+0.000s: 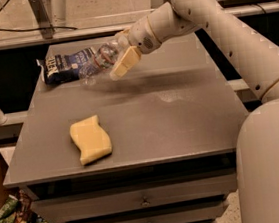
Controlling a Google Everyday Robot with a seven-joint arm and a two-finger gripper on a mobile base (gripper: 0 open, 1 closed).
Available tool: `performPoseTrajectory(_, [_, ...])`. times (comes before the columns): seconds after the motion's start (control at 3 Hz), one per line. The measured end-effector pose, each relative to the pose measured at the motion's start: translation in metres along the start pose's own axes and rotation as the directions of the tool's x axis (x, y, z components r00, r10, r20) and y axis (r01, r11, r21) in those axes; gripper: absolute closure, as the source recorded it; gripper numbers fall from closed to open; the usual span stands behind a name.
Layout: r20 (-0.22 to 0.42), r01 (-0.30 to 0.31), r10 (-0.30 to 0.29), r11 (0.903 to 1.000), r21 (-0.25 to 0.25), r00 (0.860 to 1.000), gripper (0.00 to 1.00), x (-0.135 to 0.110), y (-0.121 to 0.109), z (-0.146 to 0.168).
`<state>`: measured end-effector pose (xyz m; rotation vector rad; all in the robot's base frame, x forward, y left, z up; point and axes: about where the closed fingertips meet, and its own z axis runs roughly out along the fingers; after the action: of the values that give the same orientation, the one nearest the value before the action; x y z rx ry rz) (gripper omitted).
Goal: Move water bottle near blue chip bag
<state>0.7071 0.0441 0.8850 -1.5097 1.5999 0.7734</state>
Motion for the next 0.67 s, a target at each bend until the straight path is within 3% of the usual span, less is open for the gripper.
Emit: performPoseTrajectory(0.67, [-0.05, -0.034, 0.036, 0.9981, 0.051, 0.998, 0.0, 0.032, -0.012, -0.025])
